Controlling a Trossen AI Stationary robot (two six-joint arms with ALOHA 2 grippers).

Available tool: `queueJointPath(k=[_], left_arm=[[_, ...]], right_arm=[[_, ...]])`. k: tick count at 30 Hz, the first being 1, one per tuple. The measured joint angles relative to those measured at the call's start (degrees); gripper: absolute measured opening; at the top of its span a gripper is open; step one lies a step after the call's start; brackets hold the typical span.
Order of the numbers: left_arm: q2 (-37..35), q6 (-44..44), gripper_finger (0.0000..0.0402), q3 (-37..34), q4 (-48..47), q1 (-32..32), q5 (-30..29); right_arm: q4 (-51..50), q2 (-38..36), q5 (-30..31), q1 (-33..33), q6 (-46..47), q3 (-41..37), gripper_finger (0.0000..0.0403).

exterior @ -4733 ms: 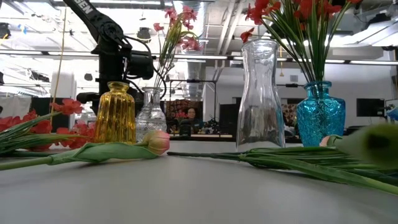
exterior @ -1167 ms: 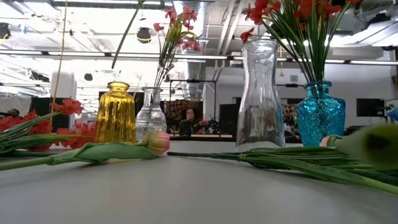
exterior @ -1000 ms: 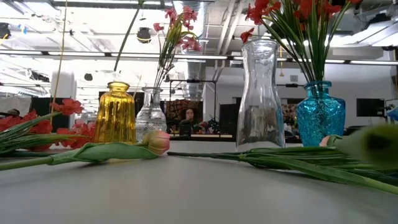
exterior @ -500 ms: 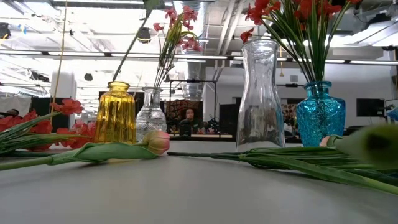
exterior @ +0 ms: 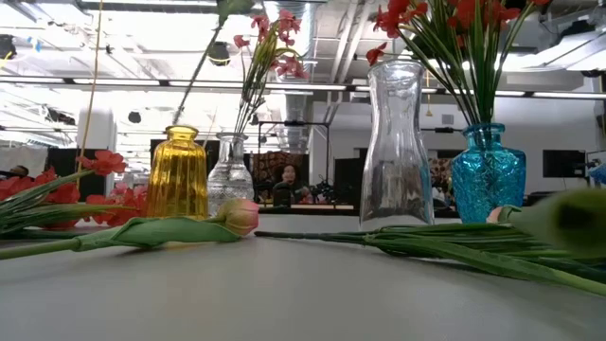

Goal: Sort flowers into vase by color
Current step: Put the top left pink tulip into the yellow vase

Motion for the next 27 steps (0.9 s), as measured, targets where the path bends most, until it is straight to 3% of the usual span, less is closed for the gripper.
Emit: queueJointPath(k=[7, 27], left_arm=[[0.0, 6.08, 0.0, 0.0, 4.85, 0.0, 0.11], [0.51, 5.46, 0.0, 0.0, 2.44, 0.0, 0.43]], right_arm=[[0.0, 0.0, 0.0, 0.0, 0.02, -0.02, 0.0203], [0.01, 0.0, -0.01, 0.01, 0.02, 0.0, 0.0203]])
